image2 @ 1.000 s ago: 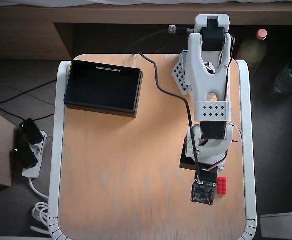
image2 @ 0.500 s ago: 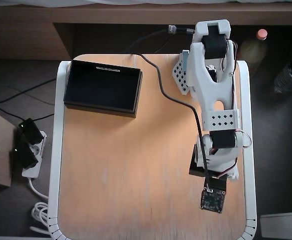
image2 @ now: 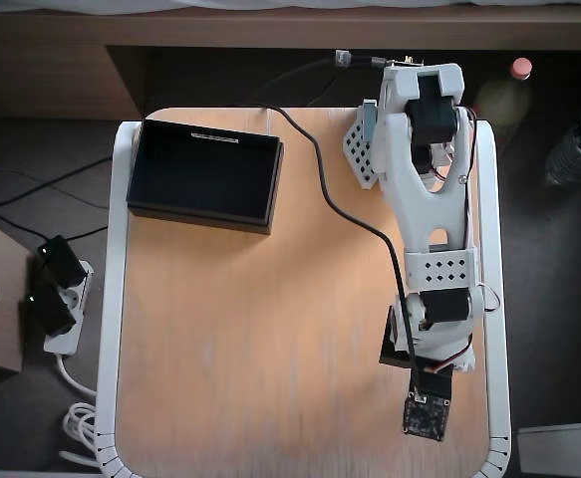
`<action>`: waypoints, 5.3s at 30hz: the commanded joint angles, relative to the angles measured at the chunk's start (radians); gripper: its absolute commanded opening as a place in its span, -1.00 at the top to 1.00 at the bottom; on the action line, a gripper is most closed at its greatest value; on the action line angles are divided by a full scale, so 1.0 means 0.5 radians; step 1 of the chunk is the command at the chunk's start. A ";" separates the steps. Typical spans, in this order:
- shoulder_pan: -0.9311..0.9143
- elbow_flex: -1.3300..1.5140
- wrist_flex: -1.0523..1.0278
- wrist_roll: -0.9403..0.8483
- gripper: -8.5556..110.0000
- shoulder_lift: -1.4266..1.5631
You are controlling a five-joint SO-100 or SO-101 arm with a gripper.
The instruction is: Grasp a lego block and put it in the bin.
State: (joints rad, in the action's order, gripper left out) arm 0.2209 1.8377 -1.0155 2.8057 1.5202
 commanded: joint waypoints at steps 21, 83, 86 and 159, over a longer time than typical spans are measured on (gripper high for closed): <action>0.150 -0.411 0.132 -0.058 0.40 -0.261; -0.086 -0.411 -0.166 -0.028 0.86 0.169; -0.178 -0.411 -0.245 -0.012 0.86 0.258; -3.332 -0.362 -0.681 0.865 0.85 0.709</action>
State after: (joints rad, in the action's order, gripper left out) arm -1.4220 1.7579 -1.4174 3.2382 1.8853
